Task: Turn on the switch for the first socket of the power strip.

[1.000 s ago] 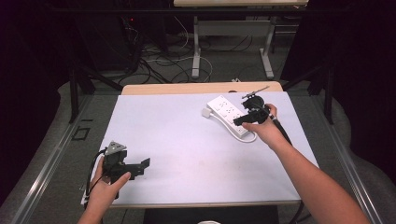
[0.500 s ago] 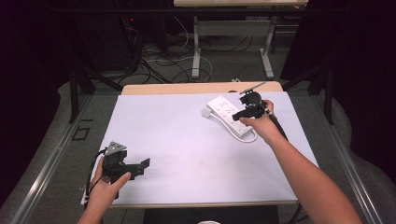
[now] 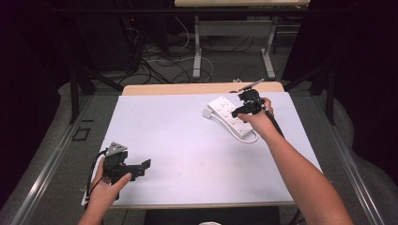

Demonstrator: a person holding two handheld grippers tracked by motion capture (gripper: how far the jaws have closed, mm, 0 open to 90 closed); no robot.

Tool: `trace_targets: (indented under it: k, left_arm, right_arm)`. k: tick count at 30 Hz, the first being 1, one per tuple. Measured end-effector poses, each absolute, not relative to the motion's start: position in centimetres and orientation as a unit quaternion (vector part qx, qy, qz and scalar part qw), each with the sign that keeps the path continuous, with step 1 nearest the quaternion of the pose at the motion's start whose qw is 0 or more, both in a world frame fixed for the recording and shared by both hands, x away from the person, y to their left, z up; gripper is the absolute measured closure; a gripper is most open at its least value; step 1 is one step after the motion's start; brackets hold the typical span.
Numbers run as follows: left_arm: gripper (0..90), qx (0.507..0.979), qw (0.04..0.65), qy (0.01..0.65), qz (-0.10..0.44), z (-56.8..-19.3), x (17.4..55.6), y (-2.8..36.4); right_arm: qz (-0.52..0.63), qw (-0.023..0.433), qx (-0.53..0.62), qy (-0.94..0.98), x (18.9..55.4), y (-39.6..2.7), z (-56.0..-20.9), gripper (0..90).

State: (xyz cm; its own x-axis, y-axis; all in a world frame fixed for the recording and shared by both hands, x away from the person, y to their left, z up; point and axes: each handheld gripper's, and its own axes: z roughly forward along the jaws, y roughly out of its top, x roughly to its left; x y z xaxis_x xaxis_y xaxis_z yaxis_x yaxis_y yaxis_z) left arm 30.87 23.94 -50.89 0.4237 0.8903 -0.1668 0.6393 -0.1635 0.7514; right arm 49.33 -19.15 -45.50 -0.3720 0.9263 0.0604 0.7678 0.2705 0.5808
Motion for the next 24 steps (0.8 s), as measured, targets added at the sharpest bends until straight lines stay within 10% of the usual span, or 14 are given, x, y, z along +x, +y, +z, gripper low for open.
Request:
trace_targets:
  k: [24]
  left_arm:
    - [0.4,0.749,0.392,0.509,0.16,-51.0,31.0,24.0]
  right_arm:
    - [0.267,0.153,0.575,0.758,51.1,-19.3,-46.6,56.4]
